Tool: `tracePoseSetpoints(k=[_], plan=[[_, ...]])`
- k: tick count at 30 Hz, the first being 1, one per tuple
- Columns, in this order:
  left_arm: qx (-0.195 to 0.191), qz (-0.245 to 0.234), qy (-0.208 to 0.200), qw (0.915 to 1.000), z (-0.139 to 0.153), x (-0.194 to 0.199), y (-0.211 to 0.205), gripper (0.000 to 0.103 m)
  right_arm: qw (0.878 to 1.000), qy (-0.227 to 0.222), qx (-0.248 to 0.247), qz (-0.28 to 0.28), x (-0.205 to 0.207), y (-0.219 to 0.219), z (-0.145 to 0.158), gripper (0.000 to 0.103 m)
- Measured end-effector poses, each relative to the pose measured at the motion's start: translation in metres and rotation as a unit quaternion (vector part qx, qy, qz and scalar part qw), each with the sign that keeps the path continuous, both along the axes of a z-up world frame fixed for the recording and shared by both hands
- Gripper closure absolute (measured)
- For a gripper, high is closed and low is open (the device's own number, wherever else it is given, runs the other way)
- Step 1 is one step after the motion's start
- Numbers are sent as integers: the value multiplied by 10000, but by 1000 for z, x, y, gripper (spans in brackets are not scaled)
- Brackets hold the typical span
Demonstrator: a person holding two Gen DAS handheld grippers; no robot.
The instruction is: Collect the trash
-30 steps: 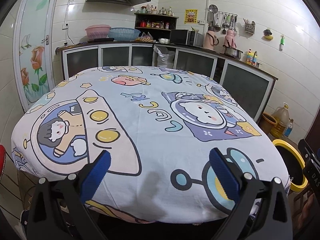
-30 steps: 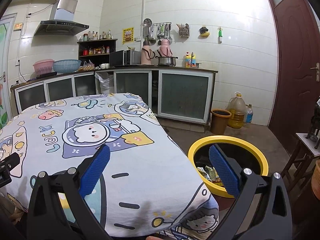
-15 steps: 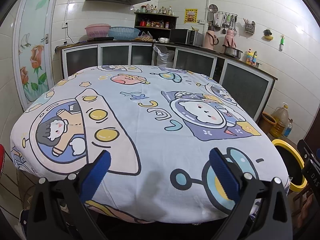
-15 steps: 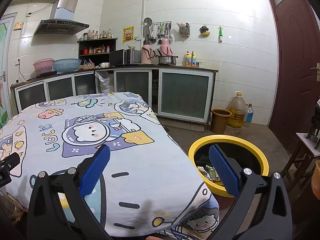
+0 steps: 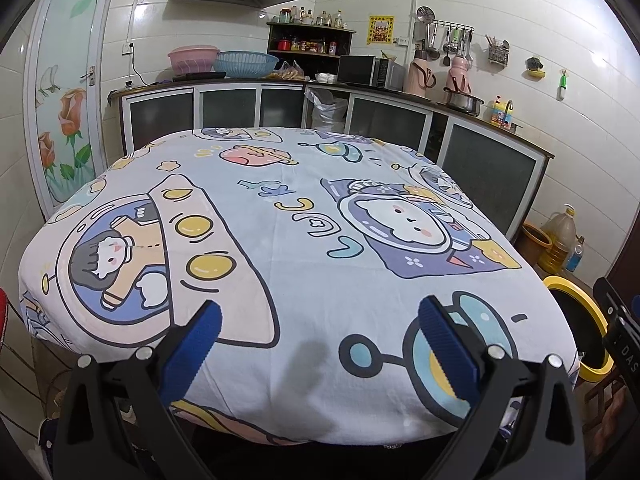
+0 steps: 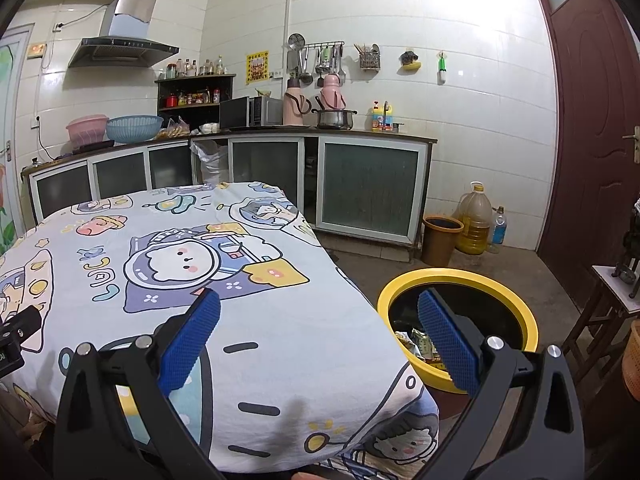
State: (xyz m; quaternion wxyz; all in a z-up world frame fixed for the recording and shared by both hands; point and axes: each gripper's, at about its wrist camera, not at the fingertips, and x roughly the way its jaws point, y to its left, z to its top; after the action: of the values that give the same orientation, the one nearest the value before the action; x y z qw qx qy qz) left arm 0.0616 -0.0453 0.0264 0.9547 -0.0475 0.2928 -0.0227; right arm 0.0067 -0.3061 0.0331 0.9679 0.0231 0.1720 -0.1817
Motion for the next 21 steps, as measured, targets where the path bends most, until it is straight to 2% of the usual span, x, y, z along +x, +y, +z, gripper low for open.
tracePoseSetpoints(k=[21], plan=[[-24,-28,43,10000,-3,2,1,8,10000,50,-23,32,4,2,-1,8]])
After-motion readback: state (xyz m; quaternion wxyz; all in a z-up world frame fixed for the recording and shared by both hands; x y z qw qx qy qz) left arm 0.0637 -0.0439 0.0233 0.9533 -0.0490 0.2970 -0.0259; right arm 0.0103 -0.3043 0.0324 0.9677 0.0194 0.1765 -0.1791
